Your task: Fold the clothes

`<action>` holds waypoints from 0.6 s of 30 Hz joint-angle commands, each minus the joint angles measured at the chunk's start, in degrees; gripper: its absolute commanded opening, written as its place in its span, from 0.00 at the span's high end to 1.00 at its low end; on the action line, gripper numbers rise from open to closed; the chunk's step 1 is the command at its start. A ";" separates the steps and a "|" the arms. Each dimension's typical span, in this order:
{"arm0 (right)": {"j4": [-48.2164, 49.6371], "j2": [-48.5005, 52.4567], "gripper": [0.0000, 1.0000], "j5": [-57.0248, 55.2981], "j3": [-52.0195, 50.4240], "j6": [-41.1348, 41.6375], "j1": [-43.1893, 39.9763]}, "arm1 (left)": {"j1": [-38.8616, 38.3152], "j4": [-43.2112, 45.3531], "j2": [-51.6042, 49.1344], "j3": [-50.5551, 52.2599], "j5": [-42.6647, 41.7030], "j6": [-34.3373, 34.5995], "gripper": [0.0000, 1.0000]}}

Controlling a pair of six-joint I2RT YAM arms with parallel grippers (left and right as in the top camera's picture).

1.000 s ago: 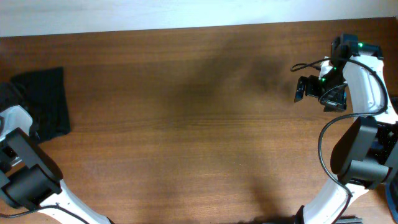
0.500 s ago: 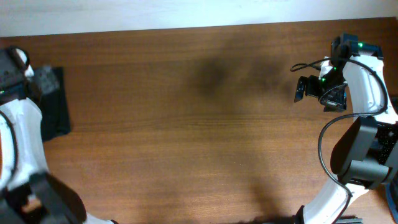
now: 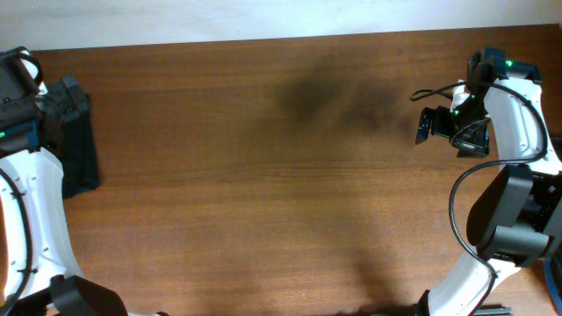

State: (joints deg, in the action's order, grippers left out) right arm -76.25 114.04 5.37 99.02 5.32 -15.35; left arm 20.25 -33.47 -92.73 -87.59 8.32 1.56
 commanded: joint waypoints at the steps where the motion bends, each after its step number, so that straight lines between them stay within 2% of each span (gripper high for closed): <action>1: 0.15 -1.92 0.01 -0.72 0.63 -0.39 -0.11 | -0.13 -0.22 -0.26 0.11 -0.61 0.76 0.01; 18: 0.15 -1.25 0.01 -0.72 0.63 -0.39 -0.09 | -0.13 -0.22 -0.26 0.11 -0.59 0.76 0.01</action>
State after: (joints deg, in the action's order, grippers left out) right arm -76.25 114.04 5.37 99.02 5.34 -15.35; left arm 20.25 -33.56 -92.73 -87.59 8.32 1.56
